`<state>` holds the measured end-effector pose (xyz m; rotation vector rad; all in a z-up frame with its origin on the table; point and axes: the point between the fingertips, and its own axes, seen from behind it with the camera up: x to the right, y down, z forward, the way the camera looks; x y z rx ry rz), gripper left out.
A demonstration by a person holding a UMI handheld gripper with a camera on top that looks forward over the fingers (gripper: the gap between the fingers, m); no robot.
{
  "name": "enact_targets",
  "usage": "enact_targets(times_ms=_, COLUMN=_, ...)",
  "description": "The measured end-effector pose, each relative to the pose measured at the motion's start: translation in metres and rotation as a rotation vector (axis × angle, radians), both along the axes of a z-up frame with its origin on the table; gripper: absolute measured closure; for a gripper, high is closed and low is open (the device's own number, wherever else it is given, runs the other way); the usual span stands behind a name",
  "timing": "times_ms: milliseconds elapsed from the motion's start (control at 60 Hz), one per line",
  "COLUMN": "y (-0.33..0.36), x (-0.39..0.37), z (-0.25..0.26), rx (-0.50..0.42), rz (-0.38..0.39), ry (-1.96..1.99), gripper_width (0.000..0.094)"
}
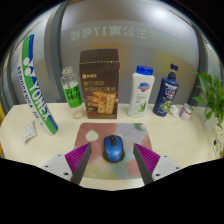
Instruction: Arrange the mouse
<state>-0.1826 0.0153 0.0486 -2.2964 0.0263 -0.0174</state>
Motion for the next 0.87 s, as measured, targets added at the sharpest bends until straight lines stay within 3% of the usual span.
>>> enact_targets(times_ms=250, y=-0.098, x=-0.014, z=0.075, rx=0.07, rz=-0.029, ry=-0.059, gripper_width=0.0084)
enact_targets(times_ms=500, y=-0.194, x=-0.029, z=0.118, rx=0.112, rz=-0.052, ry=-0.096, gripper_width=0.0081)
enact_targets(times_ms=867, y=-0.237, x=-0.038, z=0.138, rx=0.142, rz=-0.047, ry=-0.099, gripper_width=0.0085)
